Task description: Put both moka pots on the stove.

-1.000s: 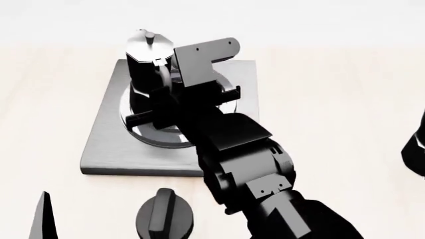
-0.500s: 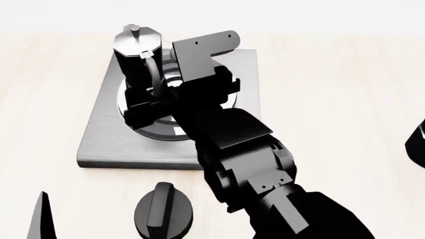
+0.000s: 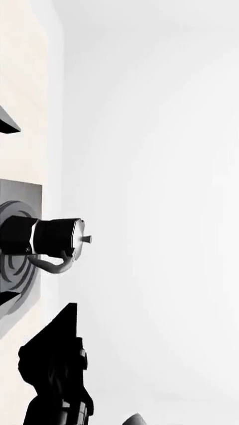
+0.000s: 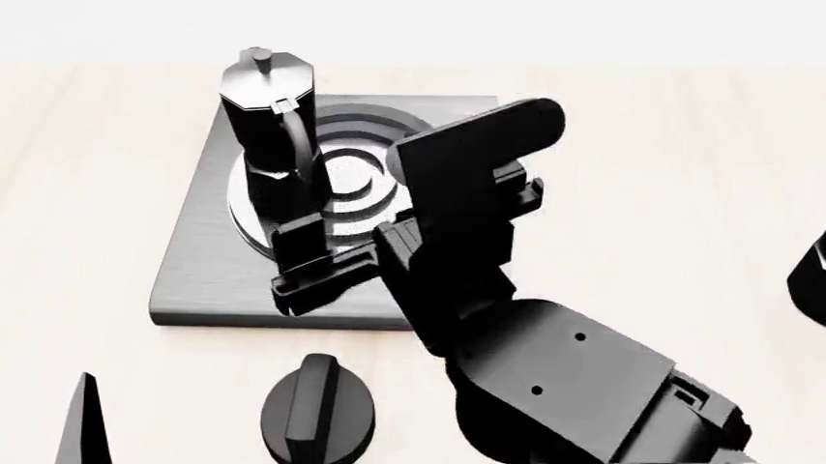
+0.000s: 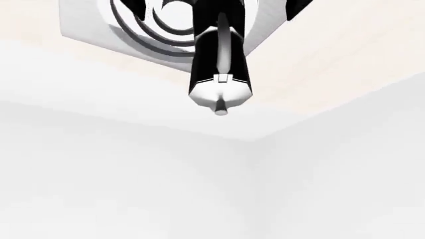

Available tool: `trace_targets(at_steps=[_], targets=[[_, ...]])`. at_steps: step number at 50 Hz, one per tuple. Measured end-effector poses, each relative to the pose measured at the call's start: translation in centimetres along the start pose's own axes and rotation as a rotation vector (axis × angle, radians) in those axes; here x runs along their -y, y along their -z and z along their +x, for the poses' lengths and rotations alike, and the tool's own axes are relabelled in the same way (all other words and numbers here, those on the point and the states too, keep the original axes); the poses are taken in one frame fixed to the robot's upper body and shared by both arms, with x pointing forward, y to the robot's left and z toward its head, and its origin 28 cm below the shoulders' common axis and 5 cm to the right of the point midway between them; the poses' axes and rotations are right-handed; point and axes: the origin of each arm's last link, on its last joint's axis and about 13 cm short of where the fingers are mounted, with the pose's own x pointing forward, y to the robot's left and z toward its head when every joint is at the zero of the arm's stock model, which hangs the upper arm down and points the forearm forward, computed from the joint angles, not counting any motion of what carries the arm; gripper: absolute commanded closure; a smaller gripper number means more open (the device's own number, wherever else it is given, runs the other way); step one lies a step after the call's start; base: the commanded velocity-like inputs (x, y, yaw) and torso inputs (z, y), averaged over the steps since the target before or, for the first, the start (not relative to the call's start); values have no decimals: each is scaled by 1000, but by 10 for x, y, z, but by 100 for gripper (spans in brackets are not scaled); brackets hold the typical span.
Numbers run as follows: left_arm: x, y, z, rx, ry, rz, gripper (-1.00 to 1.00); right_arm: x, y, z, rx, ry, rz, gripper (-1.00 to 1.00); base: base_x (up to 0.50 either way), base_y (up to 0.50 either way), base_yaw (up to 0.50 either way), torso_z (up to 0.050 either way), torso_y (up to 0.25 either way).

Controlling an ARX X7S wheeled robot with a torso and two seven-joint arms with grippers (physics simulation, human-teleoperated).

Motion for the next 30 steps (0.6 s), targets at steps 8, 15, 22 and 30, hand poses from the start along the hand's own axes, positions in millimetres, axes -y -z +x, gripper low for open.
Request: trace_targets(at_steps=[8,15,22,30], targets=[[0,1,0,-1,1,1,-100,-1,-3,-40,54,47,-44,-100,0,0,0,0,0],[1,1,-1,-1,1,2,-100,1,-6,-70,92,133,-118,-100,0,0,0,0,0],[1,0,-1,0,1,3,-100,14,-12,-96,133,279,-165,-100,0,0,0,0,0],[1,-1,-1,1,0,4,-100,36,-16,-122,135,370,-226,-100,0,0,0,0,0]])
